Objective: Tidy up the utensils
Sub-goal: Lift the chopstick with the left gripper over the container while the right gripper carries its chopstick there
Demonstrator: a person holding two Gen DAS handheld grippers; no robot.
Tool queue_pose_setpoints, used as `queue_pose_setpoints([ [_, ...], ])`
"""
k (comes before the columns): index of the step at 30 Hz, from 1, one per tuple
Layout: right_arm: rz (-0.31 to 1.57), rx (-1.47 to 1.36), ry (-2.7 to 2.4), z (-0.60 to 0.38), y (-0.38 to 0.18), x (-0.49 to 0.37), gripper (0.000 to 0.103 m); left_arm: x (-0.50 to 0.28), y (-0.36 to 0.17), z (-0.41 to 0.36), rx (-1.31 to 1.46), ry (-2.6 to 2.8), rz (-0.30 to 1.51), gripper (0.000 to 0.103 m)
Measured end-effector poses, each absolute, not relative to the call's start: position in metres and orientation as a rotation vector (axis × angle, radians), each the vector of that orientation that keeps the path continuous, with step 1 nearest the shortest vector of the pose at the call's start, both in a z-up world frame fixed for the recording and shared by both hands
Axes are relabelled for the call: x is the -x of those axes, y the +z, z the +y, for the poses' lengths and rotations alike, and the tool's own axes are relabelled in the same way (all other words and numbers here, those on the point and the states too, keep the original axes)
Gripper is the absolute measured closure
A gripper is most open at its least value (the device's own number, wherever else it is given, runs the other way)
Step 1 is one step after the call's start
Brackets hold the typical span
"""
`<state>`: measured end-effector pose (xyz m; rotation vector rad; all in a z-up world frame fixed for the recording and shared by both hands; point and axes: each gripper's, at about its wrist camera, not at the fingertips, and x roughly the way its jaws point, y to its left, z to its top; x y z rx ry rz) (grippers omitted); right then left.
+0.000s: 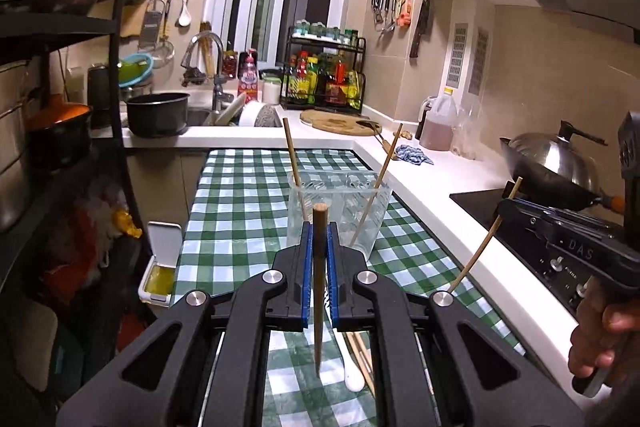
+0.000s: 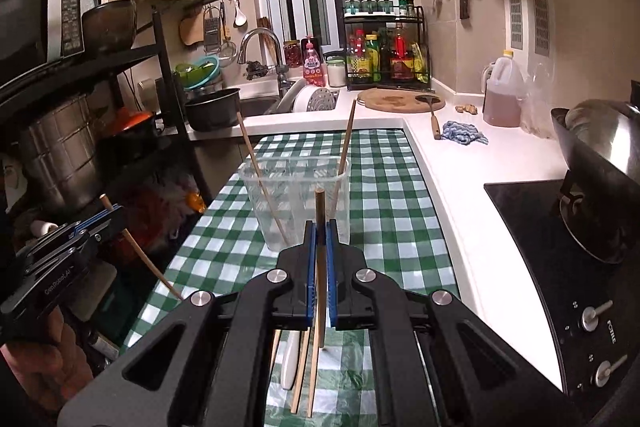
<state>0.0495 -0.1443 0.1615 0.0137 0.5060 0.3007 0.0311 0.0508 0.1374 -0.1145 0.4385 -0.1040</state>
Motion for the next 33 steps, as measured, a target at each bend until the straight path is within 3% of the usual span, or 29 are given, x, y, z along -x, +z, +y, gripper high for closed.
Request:
queue_pose_setpoints([
  [17,0.521,-0.016,0.308,-0.145,0.209,-0.095,0.098,-0.108,0.194,0.067,0.169,-0.125,0.501,0.096],
  [33,0.382,-0.008,0.36,-0.121,0.309,-0.144,0.098,-0.172,0.26,0.087,0.273,-0.164,0.323,0.096],
])
